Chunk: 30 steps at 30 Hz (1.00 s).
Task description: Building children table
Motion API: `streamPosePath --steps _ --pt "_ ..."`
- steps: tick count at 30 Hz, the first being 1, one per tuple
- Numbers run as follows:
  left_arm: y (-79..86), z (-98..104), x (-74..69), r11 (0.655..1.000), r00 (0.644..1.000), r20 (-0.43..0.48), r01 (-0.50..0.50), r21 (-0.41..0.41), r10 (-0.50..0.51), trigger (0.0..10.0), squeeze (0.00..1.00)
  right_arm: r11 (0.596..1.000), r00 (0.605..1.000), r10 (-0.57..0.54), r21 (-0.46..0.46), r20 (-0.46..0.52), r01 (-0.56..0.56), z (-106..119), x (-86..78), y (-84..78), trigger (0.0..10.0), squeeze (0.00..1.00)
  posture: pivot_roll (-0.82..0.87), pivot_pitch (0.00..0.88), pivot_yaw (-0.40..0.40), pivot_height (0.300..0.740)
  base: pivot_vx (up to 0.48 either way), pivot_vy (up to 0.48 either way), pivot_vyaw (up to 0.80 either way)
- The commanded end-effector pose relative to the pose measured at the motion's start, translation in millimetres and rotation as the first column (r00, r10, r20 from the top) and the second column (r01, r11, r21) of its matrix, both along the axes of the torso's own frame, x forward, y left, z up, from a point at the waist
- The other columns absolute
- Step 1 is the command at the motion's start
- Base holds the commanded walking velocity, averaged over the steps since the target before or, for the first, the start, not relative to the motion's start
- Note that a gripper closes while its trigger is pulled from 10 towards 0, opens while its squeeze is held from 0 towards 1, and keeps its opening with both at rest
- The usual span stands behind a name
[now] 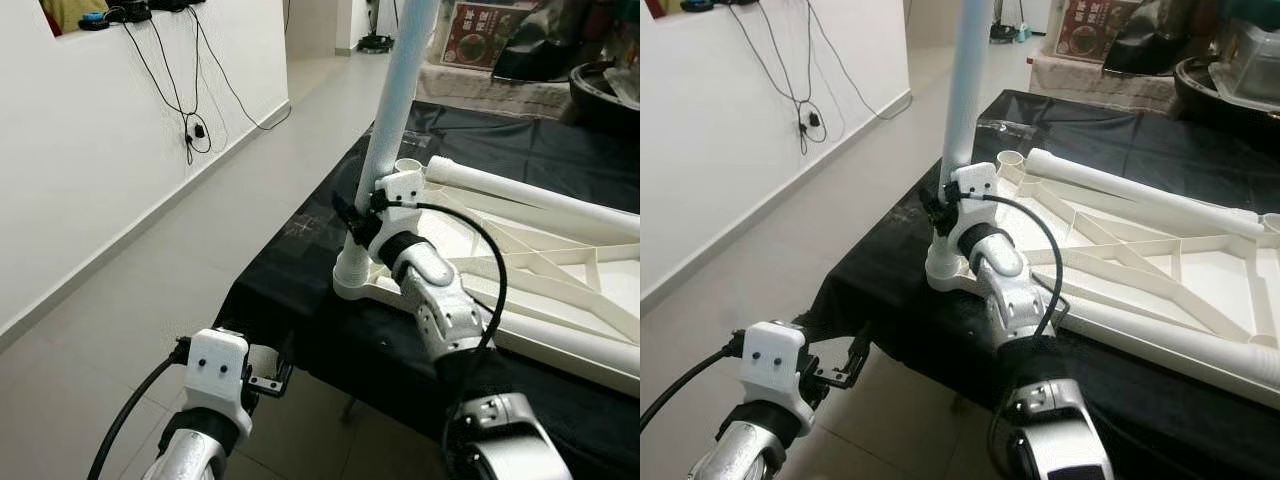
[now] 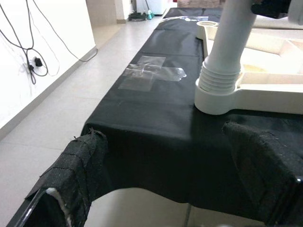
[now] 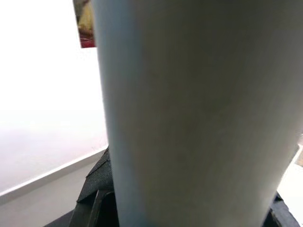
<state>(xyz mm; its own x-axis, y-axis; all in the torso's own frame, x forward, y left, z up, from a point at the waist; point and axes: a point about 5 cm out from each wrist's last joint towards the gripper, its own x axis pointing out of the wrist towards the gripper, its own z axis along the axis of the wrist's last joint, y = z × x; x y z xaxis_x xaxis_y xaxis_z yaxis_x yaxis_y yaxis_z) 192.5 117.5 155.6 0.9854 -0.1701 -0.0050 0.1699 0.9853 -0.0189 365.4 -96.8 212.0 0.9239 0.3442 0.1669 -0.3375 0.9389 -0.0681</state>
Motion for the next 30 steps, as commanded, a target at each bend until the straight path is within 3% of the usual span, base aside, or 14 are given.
streamPosePath --steps 1,6,7,9,17,18,19,22,23,25,30 --pt "1.2 -2.7 -0.2 1.000 1.000 -0.006 0.000 0.017 0.000 10.0 0.00 0.994 0.991 -0.099 -0.063 -0.093 0.093 -24.7 -1.3 -6.4 10.0 0.00 0.06 0.148 0.018 0.740 0.000 0.000 0.00" --pt "1.5 -3.3 -0.3 1.000 1.000 -0.008 -0.002 0.016 0.002 10.0 0.00 0.978 0.978 -0.194 -0.095 -0.071 0.187 -18.9 -3.0 5.5 10.0 0.00 0.06 0.150 0.013 0.740 0.000 0.000 0.00" --pt "1.4 -3.6 -0.1 1.000 1.000 -0.008 -0.004 0.015 0.004 10.0 0.00 0.943 0.943 -0.324 -0.104 -0.079 0.316 -18.1 -6.0 8.7 10.0 0.00 0.06 0.150 0.013 0.740 0.000 0.000 0.00" --pt "1.2 -4.0 0.2 1.000 1.000 -0.008 -0.005 0.014 0.005 10.0 0.00 0.898 0.892 -0.439 -0.086 -0.104 0.432 -19.0 -7.9 9.4 10.0 0.00 0.06 0.148 0.012 0.740 0.000 0.000 0.00" --pt "0.6 -4.4 -0.3 1.000 1.000 -0.008 -0.002 0.017 0.002 10.0 0.00 0.816 0.799 -0.573 -0.036 -0.182 0.577 -21.7 -13.7 12.2 10.0 0.00 0.06 0.141 0.012 0.740 0.000 0.000 0.00" --pt "0.2 -4.1 0.2 1.000 1.000 -0.007 -0.001 0.016 0.001 10.0 0.00 0.767 0.749 -0.626 0.002 -0.217 0.641 -21.0 -14.4 10.7 10.0 0.00 0.06 0.140 0.011 0.740 0.000 0.000 0.00" --pt "0.2 -4.1 0.2 1.000 1.000 -0.007 -0.001 0.016 0.001 10.0 0.00 0.767 0.749 -0.626 0.002 -0.217 0.641 -21.0 -14.4 10.7 10.0 0.00 0.06 0.140 0.011 0.740 0.000 0.000 0.00" --pt "0.0 -4.1 0.5 1.000 1.000 -0.004 -0.001 0.014 0.001 10.0 0.00 0.650 0.634 -0.720 0.048 -0.282 0.759 -20.3 -18.2 8.3 10.0 0.00 0.07 0.136 0.012 0.740 0.000 0.000 0.00" --pt "0.0 -4.1 0.5 1.000 1.000 -0.004 -0.001 0.014 0.001 10.0 0.00 0.650 0.634 -0.720 0.048 -0.282 0.759 -20.3 -18.2 8.3 10.0 0.00 0.07 0.136 0.012 0.740 0.000 0.000 0.00" --pt "0.7 -4.5 0.4 1.000 1.000 -0.005 -0.001 0.017 0.001 10.0 0.00 0.572 0.550 -0.768 0.036 -0.328 0.820 -25.5 -20.5 4.3 10.0 0.00 0.07 0.131 0.010 0.740 0.000 0.000 0.00" --pt "1.1 -4.7 0.3 1.000 1.000 -0.006 -0.001 0.020 0.002 10.0 0.00 0.535 0.509 -0.783 0.029 -0.357 0.844 -29.6 -21.7 2.4 10.0 0.00 0.07 0.131 0.010 0.740 0.000 0.000 0.00"
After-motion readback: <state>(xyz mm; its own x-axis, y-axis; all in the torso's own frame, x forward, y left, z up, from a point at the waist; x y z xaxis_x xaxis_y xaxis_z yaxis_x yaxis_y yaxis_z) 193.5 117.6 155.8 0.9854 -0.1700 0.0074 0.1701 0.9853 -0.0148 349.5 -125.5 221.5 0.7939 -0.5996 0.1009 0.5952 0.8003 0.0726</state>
